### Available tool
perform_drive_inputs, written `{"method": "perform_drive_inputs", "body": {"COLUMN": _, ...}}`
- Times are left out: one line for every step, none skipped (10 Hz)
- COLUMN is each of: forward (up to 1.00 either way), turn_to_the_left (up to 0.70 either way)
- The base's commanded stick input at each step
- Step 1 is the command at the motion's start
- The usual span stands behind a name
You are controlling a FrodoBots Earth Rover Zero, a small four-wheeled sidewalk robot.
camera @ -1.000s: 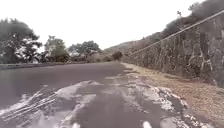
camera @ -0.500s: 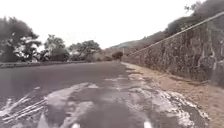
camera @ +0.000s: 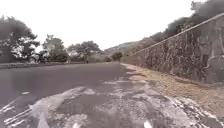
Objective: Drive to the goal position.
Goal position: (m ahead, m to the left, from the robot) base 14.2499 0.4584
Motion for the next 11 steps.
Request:
{"method": "perform_drive_inputs", "body": {"forward": 0.7, "turn_to_the_left": -0.25}}
{"method": "perform_drive_inputs", "body": {"forward": 0.7, "turn_to_the_left": -0.25}}
{"method": "perform_drive_inputs", "body": {"forward": 0.7, "turn_to_the_left": -0.25}}
{"method": "perform_drive_inputs", "body": {"forward": 0.7, "turn_to_the_left": -0.25}}
{"method": "perform_drive_inputs", "body": {"forward": 0.7, "turn_to_the_left": -0.25}}
{"method": "perform_drive_inputs", "body": {"forward": 0.7, "turn_to_the_left": -0.19}}
{"method": "perform_drive_inputs", "body": {"forward": 0.7, "turn_to_the_left": -0.1}}
{"method": "perform_drive_inputs", "body": {"forward": 0.7, "turn_to_the_left": 0.0}}
{"method": "perform_drive_inputs", "body": {"forward": 0.7, "turn_to_the_left": 0.0}}
{"method": "perform_drive_inputs", "body": {"forward": 0.7, "turn_to_the_left": 0.0}}
{"method": "perform_drive_inputs", "body": {"forward": 0.7, "turn_to_the_left": -0.04}}
